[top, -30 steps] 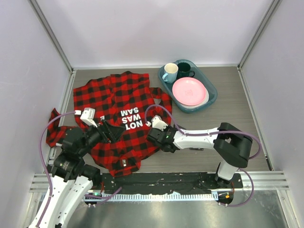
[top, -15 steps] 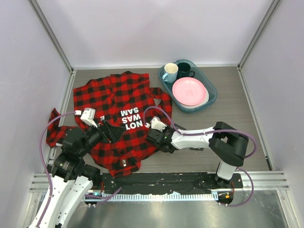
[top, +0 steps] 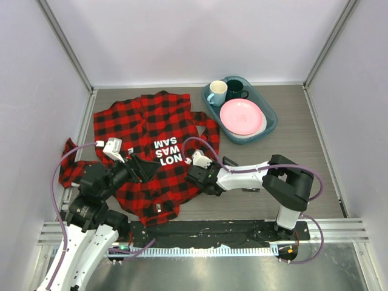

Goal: Remove the brooch from the garment

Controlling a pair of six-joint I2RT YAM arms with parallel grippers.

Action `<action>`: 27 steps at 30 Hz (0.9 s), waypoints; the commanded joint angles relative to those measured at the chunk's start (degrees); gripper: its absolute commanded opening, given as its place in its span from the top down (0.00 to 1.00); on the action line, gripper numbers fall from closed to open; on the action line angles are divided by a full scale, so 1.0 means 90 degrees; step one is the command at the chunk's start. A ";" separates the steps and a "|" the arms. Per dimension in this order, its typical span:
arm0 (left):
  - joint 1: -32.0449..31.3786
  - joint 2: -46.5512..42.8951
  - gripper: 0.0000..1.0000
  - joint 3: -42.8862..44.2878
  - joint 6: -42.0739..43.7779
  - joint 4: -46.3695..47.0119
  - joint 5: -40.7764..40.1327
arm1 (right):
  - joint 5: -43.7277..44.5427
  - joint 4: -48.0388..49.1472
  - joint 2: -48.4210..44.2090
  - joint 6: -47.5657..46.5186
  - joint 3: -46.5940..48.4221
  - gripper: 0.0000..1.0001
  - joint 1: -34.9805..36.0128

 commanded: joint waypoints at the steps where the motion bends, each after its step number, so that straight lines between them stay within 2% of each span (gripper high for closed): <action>1: -0.0008 -0.0057 0.17 0.0002 -0.0030 0.0336 0.0160 | 0.0199 0.0118 0.0009 0.0003 0.0199 0.98 0.0029; 14: -0.0008 -0.0048 0.17 -0.0008 -0.0039 0.0355 0.0180 | 0.0014 0.0069 -0.0029 0.0032 0.0248 0.74 0.0039; 27: -0.0008 -0.0018 0.17 -0.0008 -0.0039 0.0345 0.0160 | -0.0260 -0.0009 -0.0225 0.0052 0.0248 0.69 0.0127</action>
